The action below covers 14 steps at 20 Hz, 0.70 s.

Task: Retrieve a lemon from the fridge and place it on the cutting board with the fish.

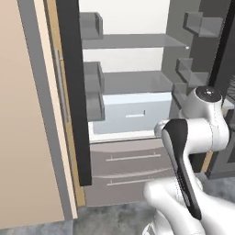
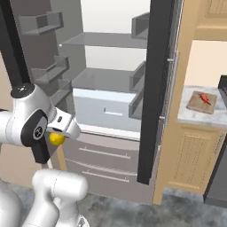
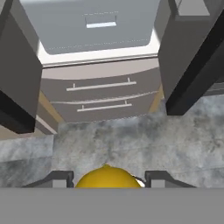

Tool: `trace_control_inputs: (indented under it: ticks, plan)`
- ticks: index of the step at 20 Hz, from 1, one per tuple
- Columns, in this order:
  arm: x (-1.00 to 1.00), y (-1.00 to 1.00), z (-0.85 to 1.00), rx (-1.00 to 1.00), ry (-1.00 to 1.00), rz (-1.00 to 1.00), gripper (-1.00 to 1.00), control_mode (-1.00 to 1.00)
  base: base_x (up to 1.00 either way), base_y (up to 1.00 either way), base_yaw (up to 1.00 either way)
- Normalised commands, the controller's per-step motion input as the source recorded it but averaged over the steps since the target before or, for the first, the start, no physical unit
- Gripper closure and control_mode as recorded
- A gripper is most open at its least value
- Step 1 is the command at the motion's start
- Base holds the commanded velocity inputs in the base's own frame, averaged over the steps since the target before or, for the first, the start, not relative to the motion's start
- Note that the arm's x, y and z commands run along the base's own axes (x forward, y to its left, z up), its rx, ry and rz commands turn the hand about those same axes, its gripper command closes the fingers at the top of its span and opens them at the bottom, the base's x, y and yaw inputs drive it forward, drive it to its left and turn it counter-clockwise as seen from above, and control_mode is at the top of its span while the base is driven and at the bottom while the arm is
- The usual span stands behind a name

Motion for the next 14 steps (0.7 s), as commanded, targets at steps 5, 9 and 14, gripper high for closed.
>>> trace_control_inputs:
  ticks: [5, 9, 14]
  plan:
    - [0.0, 0.0, 0.0, 0.0, 0.0, 0.0, 1.0, 1.0, -0.3, -0.9, 0.0]
    - [0.0, 0.0, 0.0, 0.0, 0.0, 0.0, 1.0, 1.0, -0.37, -1.0, 0.0]
    - [0.0, 0.0, 0.0, 0.0, 0.0, 0.0, 1.0, 1.0, -0.36, -0.97, -0.02]
